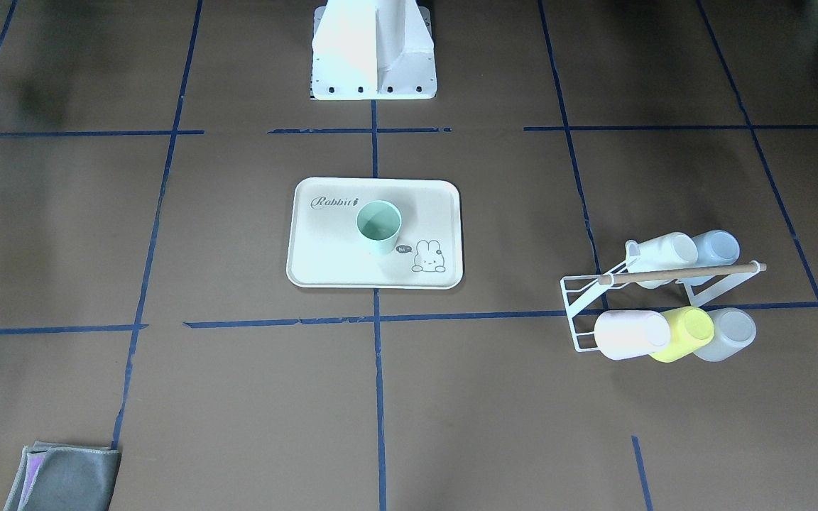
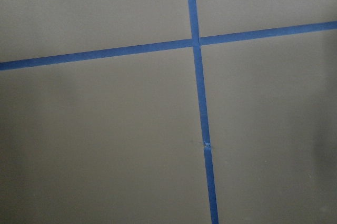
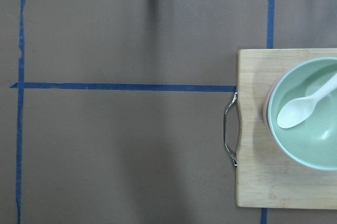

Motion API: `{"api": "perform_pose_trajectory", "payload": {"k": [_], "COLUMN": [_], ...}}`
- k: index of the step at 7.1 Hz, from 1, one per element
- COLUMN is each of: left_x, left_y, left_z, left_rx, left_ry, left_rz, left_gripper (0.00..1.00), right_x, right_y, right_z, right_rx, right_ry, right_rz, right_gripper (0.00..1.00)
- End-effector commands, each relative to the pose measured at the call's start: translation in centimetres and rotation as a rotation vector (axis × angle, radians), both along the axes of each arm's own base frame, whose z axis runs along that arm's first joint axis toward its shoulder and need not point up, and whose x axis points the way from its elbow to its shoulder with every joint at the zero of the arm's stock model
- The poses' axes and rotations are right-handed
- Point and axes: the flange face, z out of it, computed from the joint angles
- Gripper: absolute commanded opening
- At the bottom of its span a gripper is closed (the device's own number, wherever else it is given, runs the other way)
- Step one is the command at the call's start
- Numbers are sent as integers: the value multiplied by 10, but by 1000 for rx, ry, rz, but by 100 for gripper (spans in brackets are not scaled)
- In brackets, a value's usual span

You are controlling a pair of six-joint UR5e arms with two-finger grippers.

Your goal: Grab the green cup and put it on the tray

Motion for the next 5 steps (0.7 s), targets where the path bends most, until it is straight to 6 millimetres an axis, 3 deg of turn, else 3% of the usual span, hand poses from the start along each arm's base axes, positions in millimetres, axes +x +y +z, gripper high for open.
{"api": "perform_pose_trajectory", "payload": {"k": [1, 3, 5], "left_x": [-2, -6, -7], "left_y": [-3, -4, -6], "left_z": [-7, -7, -10], "left_rx": [16, 16, 22], "left_ry": [-6, -7, -7], "left_rz": [-4, -11, -14], "left_gripper": [100, 100, 100], "right_x": [46, 85, 104], "right_y": [12, 22, 35], "right_z": [53, 127, 149], "right_rx": [-23, -43, -52], "right_ry": [2, -7, -9], "right_rz": [11, -29, -3], "right_gripper": [100, 100, 100]}}
